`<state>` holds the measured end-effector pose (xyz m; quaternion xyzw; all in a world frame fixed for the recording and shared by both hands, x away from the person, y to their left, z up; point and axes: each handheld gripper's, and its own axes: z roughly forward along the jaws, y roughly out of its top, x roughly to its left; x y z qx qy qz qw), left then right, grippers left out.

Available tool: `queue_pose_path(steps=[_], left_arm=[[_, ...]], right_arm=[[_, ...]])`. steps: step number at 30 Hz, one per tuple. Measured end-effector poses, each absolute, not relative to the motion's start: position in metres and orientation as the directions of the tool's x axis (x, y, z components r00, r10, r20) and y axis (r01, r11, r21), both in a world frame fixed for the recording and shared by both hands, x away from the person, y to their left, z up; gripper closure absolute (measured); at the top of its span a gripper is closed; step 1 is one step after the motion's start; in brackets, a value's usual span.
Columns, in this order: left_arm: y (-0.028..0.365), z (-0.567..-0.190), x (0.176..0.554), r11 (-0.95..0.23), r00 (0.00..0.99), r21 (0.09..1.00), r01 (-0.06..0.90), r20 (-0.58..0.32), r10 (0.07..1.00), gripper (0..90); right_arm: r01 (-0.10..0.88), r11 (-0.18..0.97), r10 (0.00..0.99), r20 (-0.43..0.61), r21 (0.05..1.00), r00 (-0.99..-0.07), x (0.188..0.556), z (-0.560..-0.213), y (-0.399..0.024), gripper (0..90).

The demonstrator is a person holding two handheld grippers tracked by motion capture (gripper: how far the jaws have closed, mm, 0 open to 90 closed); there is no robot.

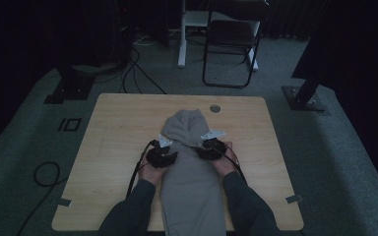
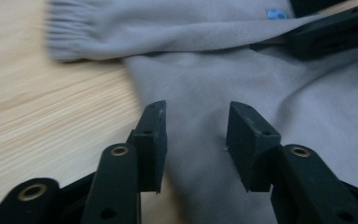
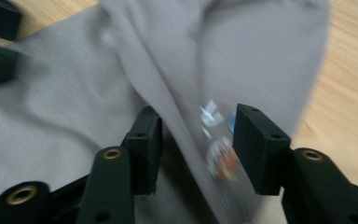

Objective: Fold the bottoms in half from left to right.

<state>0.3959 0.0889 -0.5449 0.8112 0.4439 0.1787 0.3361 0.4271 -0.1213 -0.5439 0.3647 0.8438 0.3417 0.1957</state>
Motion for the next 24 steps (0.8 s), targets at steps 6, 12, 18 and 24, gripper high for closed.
queue_pose_path(steps=[6,12,18,24], left_arm=[[0.088,-0.549,0.398,-0.367,0.534,0.718,0.592,-0.008,0.846,75.5],[0.094,-0.551,0.391,-0.379,0.549,0.727,0.573,0.003,0.836,83.3],[0.100,-0.552,0.383,-0.393,0.561,0.733,0.556,0.018,0.828,83.9],[0.104,-0.552,0.373,-0.397,0.568,0.737,0.547,0.021,0.823,84.0]], right_arm=[[0.425,0.585,0.705,-0.174,0.691,-0.687,0.439,-0.545,-0.094,52.6],[0.470,0.520,0.739,-0.100,0.714,-0.666,0.453,-0.540,-0.093,78.0],[0.568,0.357,0.847,0.000,0.741,-0.532,0.471,-0.530,-0.120,86.9],[0.641,0.277,0.873,0.092,0.716,-0.479,0.476,-0.542,-0.142,86.9]])
